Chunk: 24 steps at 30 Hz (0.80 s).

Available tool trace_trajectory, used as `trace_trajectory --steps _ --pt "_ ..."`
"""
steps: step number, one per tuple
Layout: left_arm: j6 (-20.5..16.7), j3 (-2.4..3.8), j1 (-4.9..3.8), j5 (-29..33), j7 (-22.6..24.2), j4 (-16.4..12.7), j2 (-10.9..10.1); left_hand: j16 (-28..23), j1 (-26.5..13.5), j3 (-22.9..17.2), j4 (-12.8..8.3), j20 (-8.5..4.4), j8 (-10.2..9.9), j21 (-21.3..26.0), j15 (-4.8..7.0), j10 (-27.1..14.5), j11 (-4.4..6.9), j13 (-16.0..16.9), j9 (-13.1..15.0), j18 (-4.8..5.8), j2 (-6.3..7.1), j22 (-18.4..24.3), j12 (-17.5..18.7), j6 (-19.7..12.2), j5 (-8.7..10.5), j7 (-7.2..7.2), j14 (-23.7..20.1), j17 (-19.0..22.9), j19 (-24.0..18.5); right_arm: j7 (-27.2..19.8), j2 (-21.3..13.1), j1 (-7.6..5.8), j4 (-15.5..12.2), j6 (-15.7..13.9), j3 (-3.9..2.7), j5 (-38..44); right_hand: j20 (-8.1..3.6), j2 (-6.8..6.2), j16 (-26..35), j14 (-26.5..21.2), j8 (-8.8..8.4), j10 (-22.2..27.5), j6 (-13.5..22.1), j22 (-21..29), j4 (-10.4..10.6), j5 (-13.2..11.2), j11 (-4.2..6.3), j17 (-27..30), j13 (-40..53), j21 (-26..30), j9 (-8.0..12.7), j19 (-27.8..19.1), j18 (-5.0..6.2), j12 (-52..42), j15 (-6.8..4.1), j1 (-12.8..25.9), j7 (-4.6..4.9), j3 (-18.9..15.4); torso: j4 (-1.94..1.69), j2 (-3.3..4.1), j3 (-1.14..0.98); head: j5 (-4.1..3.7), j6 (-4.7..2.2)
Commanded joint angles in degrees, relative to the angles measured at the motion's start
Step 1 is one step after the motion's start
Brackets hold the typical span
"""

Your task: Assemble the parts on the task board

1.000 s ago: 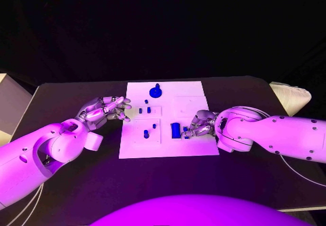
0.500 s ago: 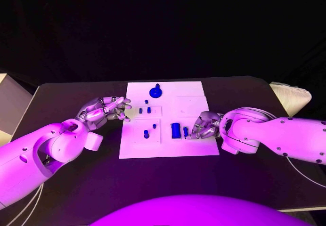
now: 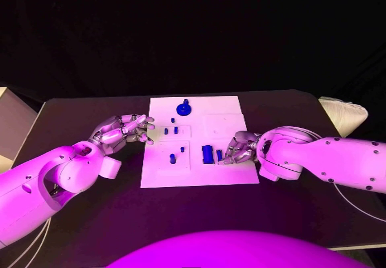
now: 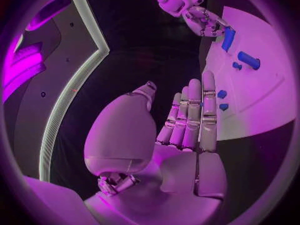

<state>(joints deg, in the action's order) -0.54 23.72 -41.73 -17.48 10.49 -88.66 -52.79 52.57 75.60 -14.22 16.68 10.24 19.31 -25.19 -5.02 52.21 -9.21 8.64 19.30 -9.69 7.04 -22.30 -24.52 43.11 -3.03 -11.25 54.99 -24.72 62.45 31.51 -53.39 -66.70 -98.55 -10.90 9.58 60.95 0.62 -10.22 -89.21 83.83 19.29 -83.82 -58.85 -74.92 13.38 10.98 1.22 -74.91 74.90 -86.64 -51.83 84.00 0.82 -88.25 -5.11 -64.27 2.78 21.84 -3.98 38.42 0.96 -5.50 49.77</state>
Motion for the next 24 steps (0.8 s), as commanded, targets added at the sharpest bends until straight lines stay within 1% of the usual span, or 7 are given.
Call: trace_trajectory --steps 1,3,10,14,18,20,24 --pt "1.0 0.02 0.03 -0.2 0.3 -0.1 0.1 0.2 -0.1 0.4 0.0 0.03 0.2 0.3 -0.13 -0.2 0.03 0.1 -0.1 -0.72 -0.66 0.1 -0.2 -0.2 0.08 -1.96 -0.4 -0.1 0.5 0.1 0.3 0.23 0.5 0.2 0.03 1.3 -0.32 0.39 -0.1 5.9 0.27 -5.2 -0.2 -14.3 -0.2 0.1 0.45 -14.0 14.1 -0.2 0.0 5.8 -0.25 0.1 -0.3 -0.8 -0.27 0.4 -0.02 -0.04 0.03 0.02 0.08" --pt "1.0 0.02 0.03 -0.2 0.3 -0.1 0.0 0.2 -0.1 0.4 0.0 0.03 0.2 0.3 -0.13 -0.2 0.03 0.1 -0.1 -0.72 -0.66 0.1 -0.2 -0.2 0.08 -1.96 -0.4 -0.1 0.5 0.2 0.5 0.29 0.8 0.2 0.03 1.8 -0.38 0.75 -0.1 5.9 0.37 -5.2 -0.1 -14.3 -0.4 -2.8 0.5 -14.0 14.1 -0.2 0.0 5.8 -0.25 0.1 -0.36 -1.7 -0.31 1.1 -0.03 -0.07 0.01 -0.02 0.11" --pt "1.0 0.02 0.03 -0.2 0.3 -0.2 0.1 0.2 -0.1 0.4 0.0 0.03 0.2 0.3 -0.13 -0.2 0.03 0.1 -0.1 -0.72 -0.66 0.1 -0.2 -0.2 0.08 -1.96 -0.4 -0.1 0.5 0.5 1.2 0.47 1.1 -0.3 0.02 3.8 -0.42 0.61 -0.1 5.9 0.48 -5.2 0.0 -14.3 -0.9 -3.1 0.57 -13.9 14.1 -0.2 0.1 5.8 -0.24 0.2 -0.4 -2.6 -0.4 1.6 -0.01 -0.04 0.03 -0.09 0.07" --pt "1.0 0.02 0.03 -0.2 0.3 -0.2 0.0 0.2 -0.1 0.4 0.0 0.03 0.2 0.3 -0.13 -0.2 0.03 0.1 -0.1 -0.72 -0.66 0.1 -0.2 -0.2 0.08 -1.96 -0.4 -0.1 0.5 0.5 1.2 0.55 1.3 -1.3 0.02 4.6 -0.46 1.02 -0.1 5.9 0.69 -5.2 -0.3 -14.3 -1.0 -2.8 0.64 -14.0 14.1 -0.3 0.1 5.8 -0.27 0.1 -0.46 -2.9 -0.5 2.2 0.0 -0.02 0.03 -0.11 0.09" --pt "1.0 0.02 0.03 -0.2 0.3 -0.2 0.1 0.2 -0.1 0.4 0.0 0.03 0.2 0.3 -0.13 -0.2 0.03 0.1 -0.1 -0.72 -0.66 0.1 -0.2 -0.2 0.08 -1.96 -0.4 -0.1 0.5 0.6 1.2 0.61 1.3 -1.7 0.02 4.9 -0.48 1.07 -0.2 5.9 0.77 -5.2 -0.3 -14.3 -1.1 -2.8 0.69 -14.0 14.2 -0.3 0.0 5.8 -0.27 0.0 -0.49 -3.1 -0.54 2.4 -0.01 -0.02 0.01 -0.1 0.07" --pt "1.0 0.02 0.03 -0.2 0.3 -0.2 0.1 0.2 -0.1 0.4 0.0 0.03 0.2 0.3 -0.13 -0.2 0.03 0.1 -0.1 -0.72 -0.66 0.1 -0.2 -0.2 0.08 -1.96 -0.4 -0.1 0.5 0.5 1.1 0.62 1.2 -1.8 0.02 4.8 -0.49 0.93 -0.2 5.9 0.81 -5.3 -0.3 -14.3 -1.0 -2.9 0.68 -14.0 14.2 -0.4 0.0 5.8 -0.28 0.0 -0.5 -2.9 -0.5 2.4 -0.04 -0.02 -0.01 -0.09 0.04" --pt "1.0 0.02 0.03 -0.2 0.3 -0.2 0.1 0.2 -0.1 0.4 0.0 0.03 0.2 0.3 -0.13 -0.2 0.03 0.1 -0.1 -0.72 -0.66 0.1 -0.2 -0.2 0.08 -1.96 -0.4 -0.1 0.5 0.2 0.8 0.66 0.8 -2.3 0.01 3.7 -0.5 -0.21 -0.2 5.9 1.01 -5.3 -0.3 -14.3 -0.4 -2.5 0.61 -14.0 14.2 -0.4 0.0 5.8 -0.28 0.0 -0.46 -1.9 -0.42 1.9 -0.01 -0.02 -0.03 -0.06 0.0"
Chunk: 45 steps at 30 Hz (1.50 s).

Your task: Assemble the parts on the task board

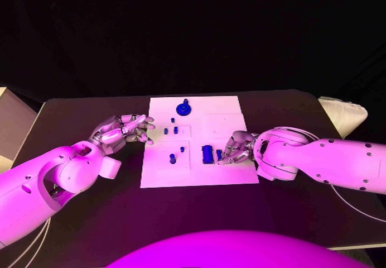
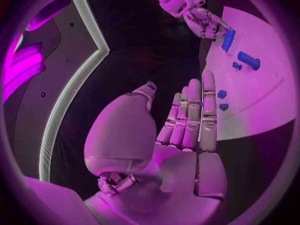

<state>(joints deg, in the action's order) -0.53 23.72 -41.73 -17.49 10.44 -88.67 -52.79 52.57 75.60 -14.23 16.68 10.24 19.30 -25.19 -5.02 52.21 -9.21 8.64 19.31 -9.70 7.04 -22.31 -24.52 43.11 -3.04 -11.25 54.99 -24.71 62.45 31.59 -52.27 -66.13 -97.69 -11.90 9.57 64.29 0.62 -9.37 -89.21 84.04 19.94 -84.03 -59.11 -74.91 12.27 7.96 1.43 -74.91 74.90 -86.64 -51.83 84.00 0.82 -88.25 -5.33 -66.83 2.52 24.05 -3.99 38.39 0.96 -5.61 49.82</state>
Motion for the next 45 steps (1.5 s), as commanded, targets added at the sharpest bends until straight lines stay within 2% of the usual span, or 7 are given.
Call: trace_trajectory --steps 1,31,41,42,43,44,45 --pt "1.0 0.02 0.03 -0.2 0.4 -0.1 0.1 0.2 -0.1 0.4 0.0 0.03 0.2 0.3 -0.14 -0.2 0.03 0.1 -0.1 -0.72 -0.66 0.1 -0.2 -0.2 0.08 -1.96 -0.4 -0.1 0.5 -0.2 -0.5 0.1 -0.3 -1.5 0.01 -0.2 -0.5 -1.48 -0.2 5.7 0.41 -5.1 -0.1 -14.4 1.0 0.9 0.37 -14.1 14.2 -0.4 0.0 5.8 -0.29 0.0 -0.23 1.0 -0.13 -0.6 0.0 0.01 -0.02 0.07 -0.06" --pt "-8.3 0.17 -0.58 0.9 8.4 4.9 2.8 -6.5 7.3 -1.0 -0.3 -0.09 1.6 3.5 0.06 0.3 0.91 -0.7 -1.1 -0.57 -1.37 2.2 0.3 2.1 0.06 -0.25 -4.0 2.4 -1.4 -49.1 3.1 -0.27 15.2 -25.8 -1.93 -40.8 2.79 1.31 17.6 -1.9 -6.38 12.5 8.4 -0.7 4.2 9.0 -3.66 7.6 -1.3 42.0 5.8 -0.4 5.98 27.5 3.17 -6.4 4.43 -14.0 0.34 -1.24 -0.01 0.55 -5.89" --pt "-15.3 0.18 -4.4 0.9 10.1 11.1 5.7 -32.7 9.9 -6.8 -1.4 3.9 -5.6 17.1 -3.58 3.5 -1.37 -5.0 -5.6 -0.45 0.53 11.6 13.0 -0.1 0.04 2.83 -6.6 9.0 -7.8 -54.9 8.7 0.2 23.8 -24.4 -3.51 -49.3 8.2 -2.63 59.7 -22.6 -12.84 24.0 7.0 37.5 3.0 2.9 -7.86 35.8 -49.0 83.0 19.6 -15.9 9.74 74.7 8.24 -11.7 7.55 1.4 0.14 -2.12 -0.93 1.66 -9.17" --pt "-10.8 0.22 -4.07 0.6 7.4 10.3 5.1 -52.6 -15.6 14.2 -16.7 -10.24 -19.3 25.2 5.02 -52.2 9.21 -8.6 -19.3 9.7 -7.04 22.3 24.5 -43.1 3.04 11.25 -55.0 24.7 -62.4 -49.6 7.8 0.07 22.6 -24.5 -3.34 -43.2 -0.62 9.37 89.2 -40.4 -19.94 42.7 59.1 74.9 -12.3 -8.0 -1.43 74.9 -74.9 86.6 51.8 -35.3 -0.82 88.3 5.33 11.5 -2.52 -24.1 0.3 -1.83 -0.37 1.27 -8.16" --pt "-11.0 0.06 -4.16 0.7 7.4 10.3 5.1 -52.6 -17.4 14.2 -16.7 -10.24 -19.3 25.2 5.02 -52.2 9.21 -8.6 -19.3 9.7 -7.04 22.3 24.5 -43.1 3.04 11.25 -55.0 24.7 -62.4 -49.7 7.8 0.12 22.4 -24.6 -3.4 -43.4 -0.62 9.37 89.2 -42.2 -19.94 43.5 59.1 74.9 -12.3 -8.0 -1.43 74.9 -74.9 86.6 51.8 -37.5 -0.82 88.3 5.33 13.3 -2.52 -24.1 0.35 -1.91 -0.38 1.33 -8.27" --pt "-11.3 -0.14 -4.28 0.8 7.5 10.2 5.2 -52.6 -19.6 14.2 -16.7 -10.24 -19.3 25.2 5.02 -52.2 9.21 -8.6 -19.3 9.7 -7.04 22.3 24.5 -43.1 3.04 11.25 -55.0 24.7 -62.4 -49.9 7.8 0.2 22.2 -24.7 -3.49 -43.6 -0.62 9.37 89.2 -43.7 -19.94 84.0 59.1 74.9 -12.3 -8.0 -1.43 74.9 -74.9 86.6 51.8 -39.2 -0.82 88.3 5.33 15.2 -2.52 -24.1 0.42 -2.01 -0.39 1.41 -8.41" --pt "-11.7 -0.42 -4.45 1.0 7.7 10.0 5.2 -52.6 -21.6 14.2 -16.7 -10.24 -19.3 25.2 5.02 -52.2 9.21 -8.6 -19.3 9.7 -7.04 22.3 24.5 -43.1 3.04 11.25 -55.0 24.7 -62.4 -50.1 7.8 0.31 22.0 -24.8 -3.6 -44.0 -0.62 9.37 89.2 -84.0 -19.94 84.0 59.1 74.9 -12.3 -8.0 -1.43 74.9 -74.9 86.6 51.8 -40.8 -0.82 88.3 5.33 17.1 -2.52 -24.1 0.52 -2.15 -0.4 1.53 -8.6"
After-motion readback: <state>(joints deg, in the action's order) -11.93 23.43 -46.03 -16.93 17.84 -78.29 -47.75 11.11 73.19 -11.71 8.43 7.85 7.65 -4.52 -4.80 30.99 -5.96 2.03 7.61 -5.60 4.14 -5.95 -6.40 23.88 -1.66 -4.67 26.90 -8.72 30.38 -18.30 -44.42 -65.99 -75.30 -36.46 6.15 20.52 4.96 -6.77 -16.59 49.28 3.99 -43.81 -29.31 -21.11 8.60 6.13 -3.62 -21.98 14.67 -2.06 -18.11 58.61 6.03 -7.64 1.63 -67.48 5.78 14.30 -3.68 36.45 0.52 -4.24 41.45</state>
